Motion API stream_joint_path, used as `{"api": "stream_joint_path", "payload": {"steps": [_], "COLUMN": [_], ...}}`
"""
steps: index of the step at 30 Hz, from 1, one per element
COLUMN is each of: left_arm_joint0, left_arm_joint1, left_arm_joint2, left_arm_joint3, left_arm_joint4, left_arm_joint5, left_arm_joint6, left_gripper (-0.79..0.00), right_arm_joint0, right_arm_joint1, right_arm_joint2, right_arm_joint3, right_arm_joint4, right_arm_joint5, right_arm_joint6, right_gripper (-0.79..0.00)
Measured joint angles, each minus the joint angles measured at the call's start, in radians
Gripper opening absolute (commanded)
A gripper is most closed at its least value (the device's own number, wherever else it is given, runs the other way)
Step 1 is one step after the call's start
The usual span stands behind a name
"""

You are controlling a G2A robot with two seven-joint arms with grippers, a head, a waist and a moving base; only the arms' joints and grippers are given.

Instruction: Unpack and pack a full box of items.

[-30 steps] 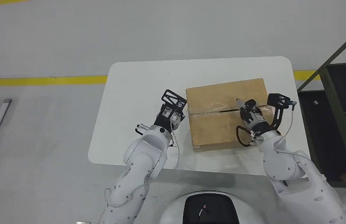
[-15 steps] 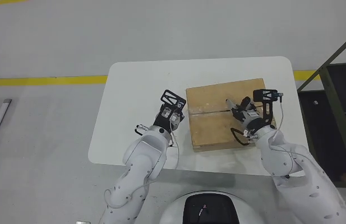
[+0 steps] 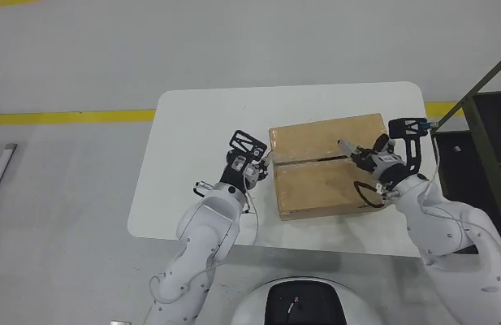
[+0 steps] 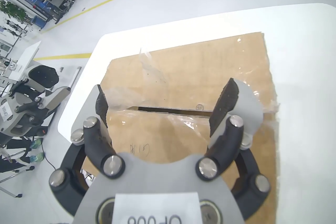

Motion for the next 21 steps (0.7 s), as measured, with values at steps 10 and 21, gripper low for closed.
{"api": "stream_joint_path", "payload": {"steps": [10,21], "left_arm_joint0": [-0.001,0.024], "left_arm_joint1": [-0.001,-0.001], "left_arm_joint2": [0.002,-0.019], "left_arm_joint3": [0.001,-0.011], "left_arm_joint4": [0.001,0.023], "left_arm_joint5": [-0.006,0.048], "left_arm_joint6": [-0.001,0.034], "left_gripper": [0.0,0.0], "right_arm_joint0": [0.019,0.112], "right_arm_joint1": [0.005,0.016], "right_arm_joint2": [0.015,0.032], "right_arm_joint3": [0.015,0.042], "right_arm_joint4": [-0.02,-0.099], "right_arm_joint5": [-0.048,-0.079], "right_arm_joint6": [0.019,0.127], "right_gripper": [0.0,0.0]}}
